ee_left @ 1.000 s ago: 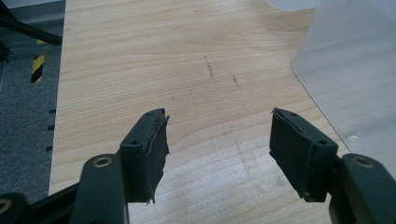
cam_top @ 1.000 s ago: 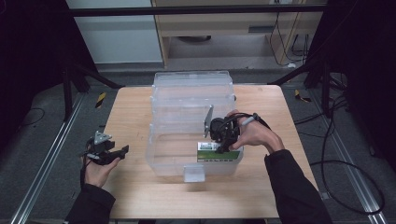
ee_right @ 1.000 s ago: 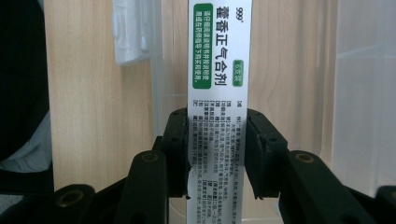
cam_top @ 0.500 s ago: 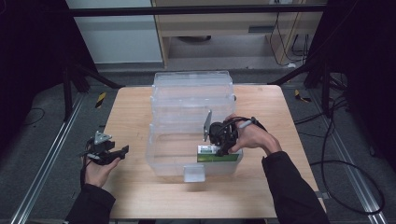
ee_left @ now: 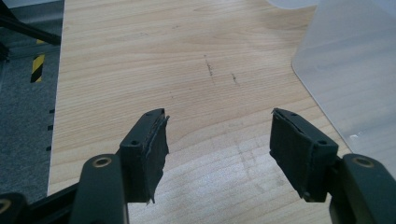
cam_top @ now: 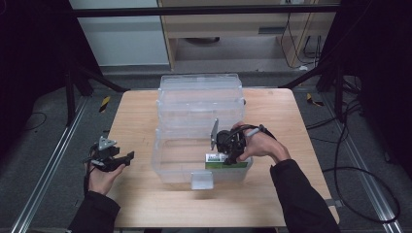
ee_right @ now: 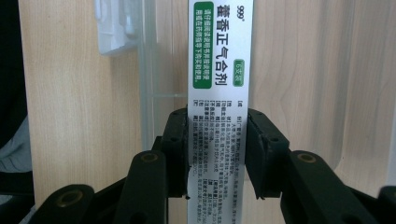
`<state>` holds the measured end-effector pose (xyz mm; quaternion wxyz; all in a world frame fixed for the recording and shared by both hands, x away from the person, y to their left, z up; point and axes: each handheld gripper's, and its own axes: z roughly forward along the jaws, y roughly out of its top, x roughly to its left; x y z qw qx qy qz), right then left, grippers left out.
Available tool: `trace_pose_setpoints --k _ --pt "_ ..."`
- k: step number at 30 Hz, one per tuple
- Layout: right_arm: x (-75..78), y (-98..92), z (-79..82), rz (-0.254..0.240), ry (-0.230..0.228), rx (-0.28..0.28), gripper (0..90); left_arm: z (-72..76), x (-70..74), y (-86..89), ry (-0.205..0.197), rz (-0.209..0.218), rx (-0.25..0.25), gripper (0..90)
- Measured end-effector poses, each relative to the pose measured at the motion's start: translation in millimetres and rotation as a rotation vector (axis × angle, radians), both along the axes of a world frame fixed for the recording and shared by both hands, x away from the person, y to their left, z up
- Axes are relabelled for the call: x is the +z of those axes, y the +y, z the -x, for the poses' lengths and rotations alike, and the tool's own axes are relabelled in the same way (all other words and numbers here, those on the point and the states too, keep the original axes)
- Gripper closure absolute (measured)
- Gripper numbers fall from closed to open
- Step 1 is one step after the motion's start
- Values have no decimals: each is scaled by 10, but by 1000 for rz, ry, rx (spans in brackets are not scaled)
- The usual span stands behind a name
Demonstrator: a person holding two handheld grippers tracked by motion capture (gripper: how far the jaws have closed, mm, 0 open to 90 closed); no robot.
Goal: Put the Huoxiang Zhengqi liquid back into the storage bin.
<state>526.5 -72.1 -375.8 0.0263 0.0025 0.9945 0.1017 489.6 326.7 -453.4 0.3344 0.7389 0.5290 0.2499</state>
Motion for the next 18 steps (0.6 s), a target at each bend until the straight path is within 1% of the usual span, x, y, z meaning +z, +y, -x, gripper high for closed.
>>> trace_pose_setpoints --k 2,5,6,8,14,18 --pt "-31 2 -5 1 4 -6 633 0 -1 -4 0 0 0 362" --pt "-73 15 -12 20 7 -10 629 1 0 -1 -1 0 0 362" --pt "-78 14 -13 10 10 -11 629 1 0 1 0 0 1 362" --pt "-52 -4 -12 4 12 -22 628 0 -2 2 1 -1 1 361" --pt "92 -82 7 -62 8 -50 599 -1 -6 -16 2 -5 -4 363" --pt "178 -137 12 -110 -1 -80 583 -2 -10 -8 -1 -17 7 389"
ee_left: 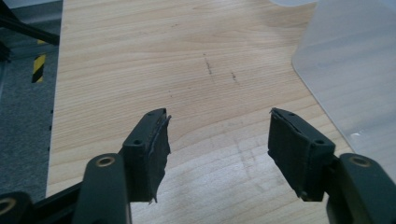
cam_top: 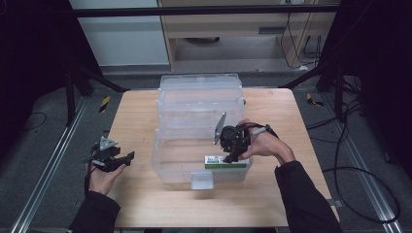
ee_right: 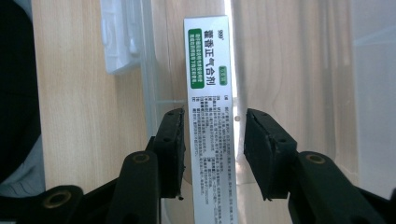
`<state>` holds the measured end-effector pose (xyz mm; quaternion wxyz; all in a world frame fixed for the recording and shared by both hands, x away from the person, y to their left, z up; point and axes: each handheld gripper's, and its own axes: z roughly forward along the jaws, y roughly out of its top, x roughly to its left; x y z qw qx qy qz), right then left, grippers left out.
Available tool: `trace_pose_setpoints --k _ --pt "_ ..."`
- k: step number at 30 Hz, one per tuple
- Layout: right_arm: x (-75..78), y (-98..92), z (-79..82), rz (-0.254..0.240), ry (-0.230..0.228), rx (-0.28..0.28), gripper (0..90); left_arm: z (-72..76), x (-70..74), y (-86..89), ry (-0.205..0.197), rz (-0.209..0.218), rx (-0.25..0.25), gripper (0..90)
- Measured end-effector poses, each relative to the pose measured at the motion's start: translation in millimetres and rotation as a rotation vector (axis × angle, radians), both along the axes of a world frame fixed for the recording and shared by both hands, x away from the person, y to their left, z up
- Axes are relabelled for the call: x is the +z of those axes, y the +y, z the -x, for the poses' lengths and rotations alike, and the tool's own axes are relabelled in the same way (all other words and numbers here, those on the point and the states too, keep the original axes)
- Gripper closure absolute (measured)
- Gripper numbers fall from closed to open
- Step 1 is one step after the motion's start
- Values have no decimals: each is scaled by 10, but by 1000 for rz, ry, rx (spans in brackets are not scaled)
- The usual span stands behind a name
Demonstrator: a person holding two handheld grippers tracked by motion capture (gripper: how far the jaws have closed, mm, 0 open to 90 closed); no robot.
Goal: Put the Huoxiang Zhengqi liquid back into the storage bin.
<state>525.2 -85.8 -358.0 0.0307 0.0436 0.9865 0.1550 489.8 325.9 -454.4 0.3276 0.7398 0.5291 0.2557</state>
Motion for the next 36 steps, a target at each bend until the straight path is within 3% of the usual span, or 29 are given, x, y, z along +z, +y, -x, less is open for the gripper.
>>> trace_pose_setpoints --k 7,12,20,27,36 --pt "111 -71 21 -55 -36 -67 553 1 2 17 3 -10 11 440" --pt "152 -51 69 -84 -49 -79 545 3 3 33 8 -25 18 461" --pt "148 35 151 -128 -32 -78 534 12 25 30 -35 -29 -41 479" --pt "88 79 244 -132 -20 -72 532 23 50 4 -51 -38 -33 455" --pt "-33 131 339 -120 -11 -57 534 38 71 4 -61 -17 -13 444"
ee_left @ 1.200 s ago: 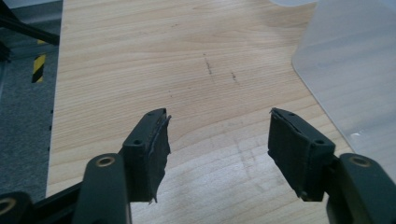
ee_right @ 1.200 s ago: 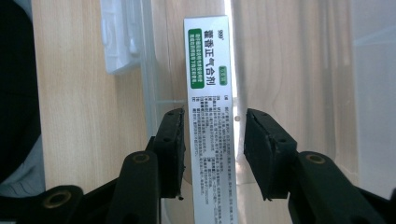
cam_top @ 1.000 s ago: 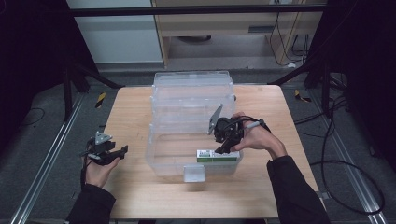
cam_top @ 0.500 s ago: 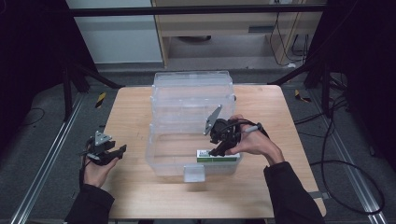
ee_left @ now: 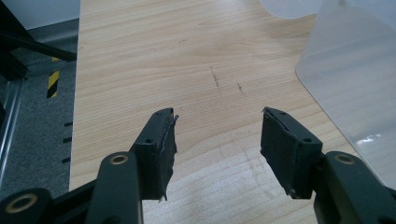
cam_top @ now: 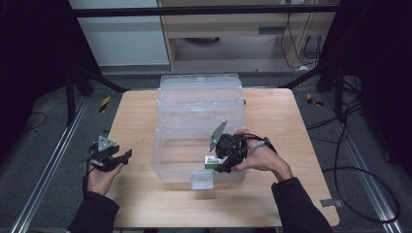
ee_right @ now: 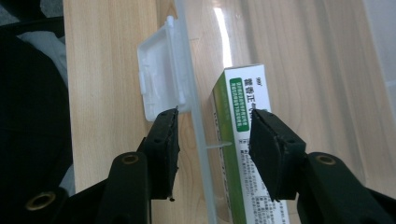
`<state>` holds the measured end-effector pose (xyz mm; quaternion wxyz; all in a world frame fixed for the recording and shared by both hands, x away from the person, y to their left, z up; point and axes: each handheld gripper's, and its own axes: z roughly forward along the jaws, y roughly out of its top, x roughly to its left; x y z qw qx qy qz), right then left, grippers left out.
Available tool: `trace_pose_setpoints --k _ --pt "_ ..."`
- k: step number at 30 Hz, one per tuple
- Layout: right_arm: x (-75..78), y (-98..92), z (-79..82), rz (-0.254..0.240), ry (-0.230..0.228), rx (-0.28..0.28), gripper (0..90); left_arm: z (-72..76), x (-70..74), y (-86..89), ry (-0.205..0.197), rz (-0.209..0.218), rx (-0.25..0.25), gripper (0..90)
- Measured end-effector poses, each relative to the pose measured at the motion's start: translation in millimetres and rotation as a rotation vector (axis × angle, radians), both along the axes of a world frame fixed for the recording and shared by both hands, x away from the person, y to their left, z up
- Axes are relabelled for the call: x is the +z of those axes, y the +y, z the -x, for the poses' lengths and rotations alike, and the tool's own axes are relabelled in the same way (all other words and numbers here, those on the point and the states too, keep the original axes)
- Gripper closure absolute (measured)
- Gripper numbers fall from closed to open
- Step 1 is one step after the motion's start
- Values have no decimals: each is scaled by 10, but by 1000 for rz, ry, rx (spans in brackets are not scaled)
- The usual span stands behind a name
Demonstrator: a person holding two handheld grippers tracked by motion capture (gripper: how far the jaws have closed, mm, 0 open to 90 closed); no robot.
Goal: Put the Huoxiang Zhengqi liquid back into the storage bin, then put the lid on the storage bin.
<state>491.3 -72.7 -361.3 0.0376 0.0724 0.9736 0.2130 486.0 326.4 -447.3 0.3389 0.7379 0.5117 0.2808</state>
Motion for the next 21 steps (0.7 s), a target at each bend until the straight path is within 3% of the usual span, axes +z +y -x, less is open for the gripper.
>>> trace_pose_setpoints --k 18,21 --pt "-193 203 20 82 37 38 594 6 44 -7 -9 21 8 402" --pt "-226 222 24 87 60 48 602 17 71 -31 -14 20 0 397"
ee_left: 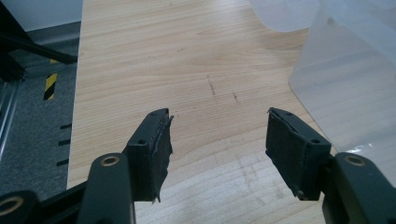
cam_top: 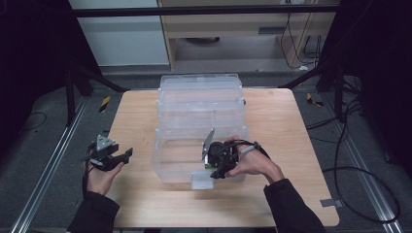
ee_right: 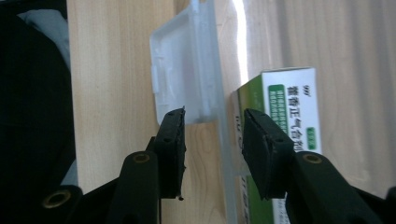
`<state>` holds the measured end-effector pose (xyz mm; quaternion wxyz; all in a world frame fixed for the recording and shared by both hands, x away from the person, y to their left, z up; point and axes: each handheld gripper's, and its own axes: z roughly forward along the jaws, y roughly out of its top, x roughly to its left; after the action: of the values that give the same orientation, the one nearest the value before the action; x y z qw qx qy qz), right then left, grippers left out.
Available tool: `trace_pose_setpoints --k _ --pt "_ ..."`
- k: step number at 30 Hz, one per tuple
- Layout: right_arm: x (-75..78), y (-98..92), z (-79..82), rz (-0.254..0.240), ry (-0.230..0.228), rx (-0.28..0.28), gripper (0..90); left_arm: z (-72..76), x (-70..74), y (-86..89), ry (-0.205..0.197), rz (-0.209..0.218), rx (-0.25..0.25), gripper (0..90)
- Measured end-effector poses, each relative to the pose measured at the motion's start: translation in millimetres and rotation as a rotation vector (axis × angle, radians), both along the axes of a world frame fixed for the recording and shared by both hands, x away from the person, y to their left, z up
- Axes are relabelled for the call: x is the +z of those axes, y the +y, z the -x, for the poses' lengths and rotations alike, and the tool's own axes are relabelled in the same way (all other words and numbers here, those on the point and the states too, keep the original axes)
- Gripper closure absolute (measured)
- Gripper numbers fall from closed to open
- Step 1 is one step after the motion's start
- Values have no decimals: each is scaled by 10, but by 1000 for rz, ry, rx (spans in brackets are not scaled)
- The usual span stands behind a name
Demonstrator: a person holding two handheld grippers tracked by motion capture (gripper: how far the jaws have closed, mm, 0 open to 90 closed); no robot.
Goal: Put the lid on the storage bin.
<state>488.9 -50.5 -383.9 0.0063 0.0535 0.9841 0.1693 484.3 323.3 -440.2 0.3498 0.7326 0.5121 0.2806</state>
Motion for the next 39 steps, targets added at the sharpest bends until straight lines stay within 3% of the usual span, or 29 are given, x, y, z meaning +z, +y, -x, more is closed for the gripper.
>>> trace_pose_setpoints --k 9,21,28,39 --pt "-128 56 -25 17 36 15 615 0 43 -46 -13 15 -27 382" --pt "-190 78 -51 40 50 12 643 -13 157 -88 -25 26 -56 382" --pt "-197 77 -64 36 58 17 645 -64 382 -104 -78 39 -81 384" --pt "-198 71 -65 32 56 19 645 -205 701 -288 -138 5 -167 383"
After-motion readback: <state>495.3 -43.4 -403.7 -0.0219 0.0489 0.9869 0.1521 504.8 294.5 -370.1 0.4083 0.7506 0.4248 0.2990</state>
